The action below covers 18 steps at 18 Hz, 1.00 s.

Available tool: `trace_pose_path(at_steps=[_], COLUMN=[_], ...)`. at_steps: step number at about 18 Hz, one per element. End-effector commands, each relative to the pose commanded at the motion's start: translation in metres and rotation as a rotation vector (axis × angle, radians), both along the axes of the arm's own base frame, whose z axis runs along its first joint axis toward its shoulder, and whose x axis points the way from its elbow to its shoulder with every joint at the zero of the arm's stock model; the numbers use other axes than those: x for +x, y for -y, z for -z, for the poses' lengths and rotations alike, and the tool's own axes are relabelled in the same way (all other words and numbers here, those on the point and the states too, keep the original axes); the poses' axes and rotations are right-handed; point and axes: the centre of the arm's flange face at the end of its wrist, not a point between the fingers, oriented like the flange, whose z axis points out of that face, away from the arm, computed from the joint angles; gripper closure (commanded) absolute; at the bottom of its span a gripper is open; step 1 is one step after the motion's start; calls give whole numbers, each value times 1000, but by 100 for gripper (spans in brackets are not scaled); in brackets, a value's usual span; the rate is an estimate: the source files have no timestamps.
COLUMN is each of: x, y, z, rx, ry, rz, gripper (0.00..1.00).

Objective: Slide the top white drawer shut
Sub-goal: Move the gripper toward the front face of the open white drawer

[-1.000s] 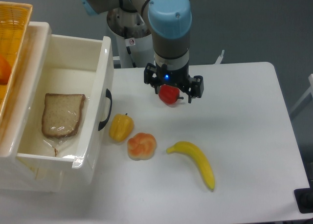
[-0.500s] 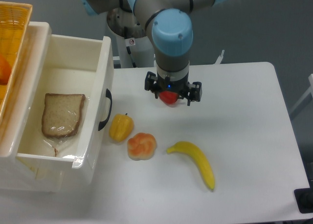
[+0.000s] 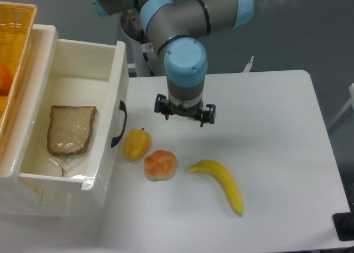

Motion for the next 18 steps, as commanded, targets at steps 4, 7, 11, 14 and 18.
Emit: trace_pose_path(at_steps=[4,7,11,14,18], x=[3,4,6,10,17], y=[-9,-10,-12,-15,-19], z=[16,18,20,20,21], rx=[16,31,34,46,42], ry=[55,74,86,100,101], rz=[-45,-51,-51,-47,-36], gripper=[0,0,0,0,0])
